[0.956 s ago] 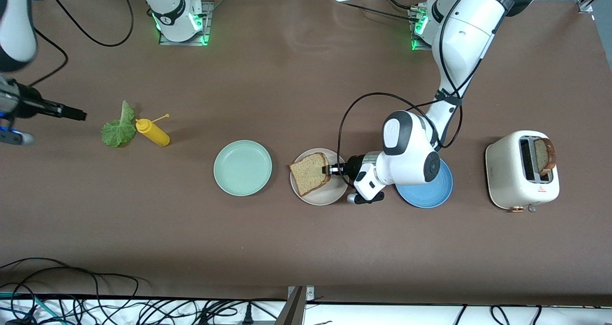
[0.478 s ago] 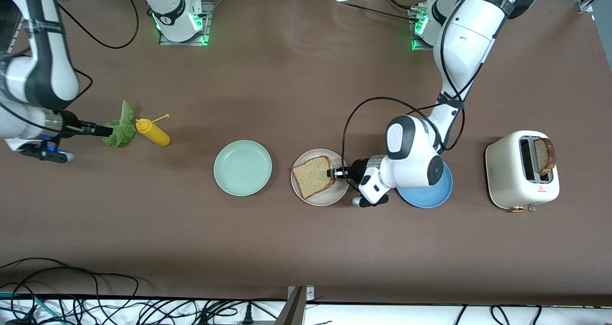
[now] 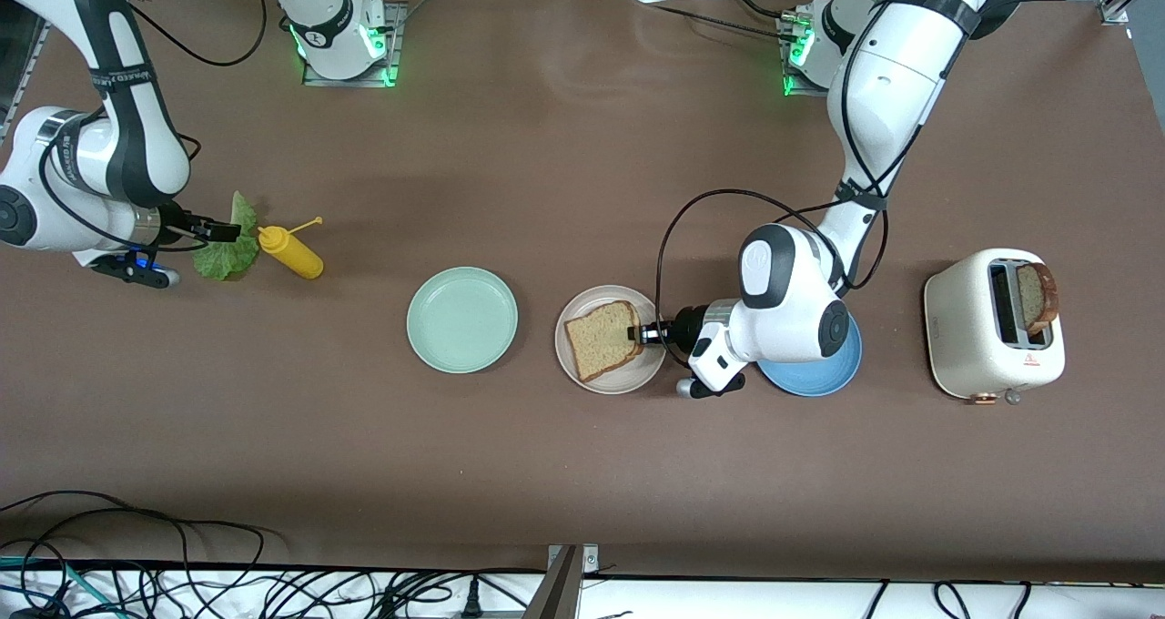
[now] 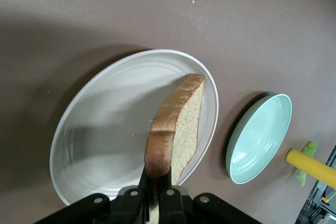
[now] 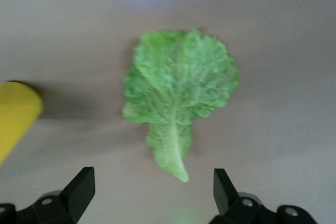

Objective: Make sandwich on beige plate with both arms
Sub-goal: 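Lower the toast onto the beige plate while the right gripper reaches the lettuce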

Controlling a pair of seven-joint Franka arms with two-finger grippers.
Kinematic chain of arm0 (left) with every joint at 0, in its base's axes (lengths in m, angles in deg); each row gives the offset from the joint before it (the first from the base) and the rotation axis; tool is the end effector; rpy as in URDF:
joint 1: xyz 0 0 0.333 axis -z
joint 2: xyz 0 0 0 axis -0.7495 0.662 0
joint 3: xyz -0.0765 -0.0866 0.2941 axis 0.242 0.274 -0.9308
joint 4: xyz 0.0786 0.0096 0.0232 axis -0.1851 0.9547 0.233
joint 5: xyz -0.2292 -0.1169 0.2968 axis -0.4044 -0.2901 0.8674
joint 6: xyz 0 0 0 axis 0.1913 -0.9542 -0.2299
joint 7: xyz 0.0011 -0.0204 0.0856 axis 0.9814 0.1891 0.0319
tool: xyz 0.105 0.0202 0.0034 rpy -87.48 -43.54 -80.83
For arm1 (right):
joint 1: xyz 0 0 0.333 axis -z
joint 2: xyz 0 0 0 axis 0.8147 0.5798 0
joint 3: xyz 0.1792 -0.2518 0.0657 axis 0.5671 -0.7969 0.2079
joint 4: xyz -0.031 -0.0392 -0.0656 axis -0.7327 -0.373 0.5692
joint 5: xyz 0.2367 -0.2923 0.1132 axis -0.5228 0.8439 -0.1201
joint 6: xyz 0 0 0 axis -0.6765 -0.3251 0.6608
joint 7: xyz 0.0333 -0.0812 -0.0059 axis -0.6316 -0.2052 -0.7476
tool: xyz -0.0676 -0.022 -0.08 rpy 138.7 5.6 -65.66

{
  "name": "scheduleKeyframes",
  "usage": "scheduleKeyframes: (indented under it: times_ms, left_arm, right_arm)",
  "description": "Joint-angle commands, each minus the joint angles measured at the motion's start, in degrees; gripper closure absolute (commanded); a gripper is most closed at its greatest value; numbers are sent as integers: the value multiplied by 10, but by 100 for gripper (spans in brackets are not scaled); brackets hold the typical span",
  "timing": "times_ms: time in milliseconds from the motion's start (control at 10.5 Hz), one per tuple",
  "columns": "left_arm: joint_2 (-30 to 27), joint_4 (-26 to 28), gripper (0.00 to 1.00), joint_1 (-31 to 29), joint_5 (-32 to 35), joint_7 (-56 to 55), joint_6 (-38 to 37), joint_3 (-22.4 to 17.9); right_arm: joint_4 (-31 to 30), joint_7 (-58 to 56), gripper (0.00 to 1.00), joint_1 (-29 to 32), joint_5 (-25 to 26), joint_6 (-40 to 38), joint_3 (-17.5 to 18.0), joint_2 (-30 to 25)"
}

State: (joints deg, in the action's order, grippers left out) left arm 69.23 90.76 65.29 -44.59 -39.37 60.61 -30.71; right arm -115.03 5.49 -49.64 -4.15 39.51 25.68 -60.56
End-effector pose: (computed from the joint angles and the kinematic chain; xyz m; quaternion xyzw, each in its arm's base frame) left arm 0.6590 -0.3182 0.2143 0.9303 0.0914 -0.1216 0.3337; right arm 0.5088 -0.1380 0.2448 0.9687 -0.1378 -0.2051 0.0228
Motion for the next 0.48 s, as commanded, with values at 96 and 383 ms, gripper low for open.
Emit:
scheduleKeyframes:
  times_ms: [96,383]
  left_arm:
    - [11,-12,91,1,-16,21,-3,-3]
    - [9,-10,0,0,-17,25,0,-15]
  right_arm:
    - [-3,0,0,-1,14,39,-10,44]
    - [-4,0,0,0,14,49,-11,70]
